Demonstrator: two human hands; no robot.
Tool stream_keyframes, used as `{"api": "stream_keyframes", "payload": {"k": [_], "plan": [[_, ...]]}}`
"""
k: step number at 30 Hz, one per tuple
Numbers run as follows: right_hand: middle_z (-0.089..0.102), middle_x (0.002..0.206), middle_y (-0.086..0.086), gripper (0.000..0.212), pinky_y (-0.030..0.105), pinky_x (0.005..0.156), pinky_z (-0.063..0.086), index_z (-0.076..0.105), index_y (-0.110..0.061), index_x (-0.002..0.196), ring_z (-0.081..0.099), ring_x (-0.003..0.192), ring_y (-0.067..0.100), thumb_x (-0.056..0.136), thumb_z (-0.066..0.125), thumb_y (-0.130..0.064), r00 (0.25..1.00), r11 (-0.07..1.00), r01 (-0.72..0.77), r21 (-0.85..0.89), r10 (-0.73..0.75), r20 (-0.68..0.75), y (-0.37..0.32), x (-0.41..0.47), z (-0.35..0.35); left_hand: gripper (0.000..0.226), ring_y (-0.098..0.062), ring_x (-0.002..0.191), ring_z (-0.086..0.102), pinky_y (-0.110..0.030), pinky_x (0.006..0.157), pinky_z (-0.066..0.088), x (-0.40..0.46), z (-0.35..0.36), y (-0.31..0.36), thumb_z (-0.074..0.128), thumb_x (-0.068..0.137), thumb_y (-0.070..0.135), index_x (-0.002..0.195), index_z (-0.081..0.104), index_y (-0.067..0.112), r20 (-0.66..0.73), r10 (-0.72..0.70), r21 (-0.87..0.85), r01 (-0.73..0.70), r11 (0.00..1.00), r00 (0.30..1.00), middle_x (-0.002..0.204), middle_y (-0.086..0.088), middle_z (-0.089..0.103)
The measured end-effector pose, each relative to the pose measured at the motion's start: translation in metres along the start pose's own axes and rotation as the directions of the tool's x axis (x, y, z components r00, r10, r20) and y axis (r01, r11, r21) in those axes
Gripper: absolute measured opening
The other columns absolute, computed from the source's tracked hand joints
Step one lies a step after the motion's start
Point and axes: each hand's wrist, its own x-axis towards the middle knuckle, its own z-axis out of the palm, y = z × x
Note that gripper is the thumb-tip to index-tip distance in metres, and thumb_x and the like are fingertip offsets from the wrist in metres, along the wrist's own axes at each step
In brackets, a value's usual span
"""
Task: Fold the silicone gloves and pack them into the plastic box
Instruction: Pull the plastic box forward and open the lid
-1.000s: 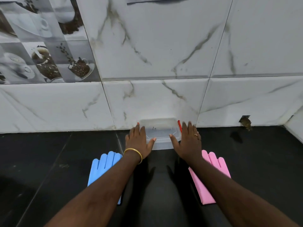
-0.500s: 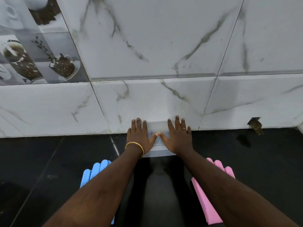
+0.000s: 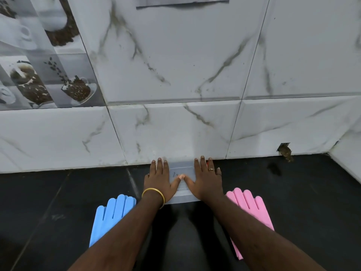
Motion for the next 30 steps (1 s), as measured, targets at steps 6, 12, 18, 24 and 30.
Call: {"api": "stream_keyframes", "payload": {"k": [6,12,18,24,30], "plan": [[-0.001,0.165,0.006,0.086,0.059,0.117,0.011,0.009,-0.023,0.156,-0.006,0.151,0.03,0.088,0.018,-0.074,1.0,1.0,-0.013,-0.01,0.014,0.015,-0.007,-0.041,0.002,0.087,-0.025,0.15,-0.004,-0.047,0.116,0.024,-0.039,0.004,-0.006,0.013,0.088,0.071,0.154,0.003,0.016,-0.012,0.017,0.005,-0.017,1.0,1.0,0.164,-0.004,-0.002],[-0.006,0.165,0.003,0.086,0.059,0.117,0.009,0.005,-0.025,0.156,-0.01,0.151,0.03,0.087,0.018,-0.075,0.998,0.999,-0.03,-0.025,0.031,0.053,-0.015,-0.078,0.003,0.087,-0.026,0.15,-0.004,-0.043,0.12,0.017,-0.08,0.005,-0.008,0.012,0.089,0.071,0.154,0.001,0.015,-0.014,0.018,0.01,-0.017,1.0,1.0,0.164,-0.004,-0.003],[-0.007,0.165,0.004,0.086,0.058,0.117,0.01,0.004,-0.025,0.156,-0.01,0.151,0.03,0.086,0.015,-0.075,0.999,0.999,-0.04,-0.029,0.041,0.03,-0.018,-0.113,0.009,0.086,-0.026,0.151,-0.005,-0.044,0.12,0.016,-0.115,0.006,-0.012,0.012,0.088,0.071,0.154,-0.002,0.017,0.001,0.031,0.009,-0.031,0.999,1.0,0.164,-0.003,-0.005],[-0.007,0.165,0.003,0.087,0.057,0.118,0.013,0.003,-0.025,0.156,-0.01,0.151,0.029,0.086,0.014,-0.076,0.999,0.999,-0.032,-0.023,0.032,0.013,-0.018,-0.137,0.014,0.087,-0.026,0.151,-0.005,-0.044,0.118,0.02,-0.143,0.007,-0.011,0.011,0.087,0.073,0.154,-0.003,0.019,0.01,0.015,-0.005,-0.015,1.0,1.0,0.164,-0.002,-0.005],[-0.001,0.166,0.003,0.09,0.057,0.112,-0.016,0.005,-0.027,0.156,-0.01,0.151,0.03,0.082,0.002,-0.079,0.999,0.999,-0.039,-0.028,0.039,-0.004,-0.021,-0.146,0.002,0.08,-0.026,0.15,-0.012,-0.055,0.117,0.011,-0.151,-0.002,-0.013,0.018,0.089,0.071,0.15,-0.017,0.032,-0.018,0.012,-0.124,-0.014,0.992,1.0,0.162,0.006,-0.016]]}}
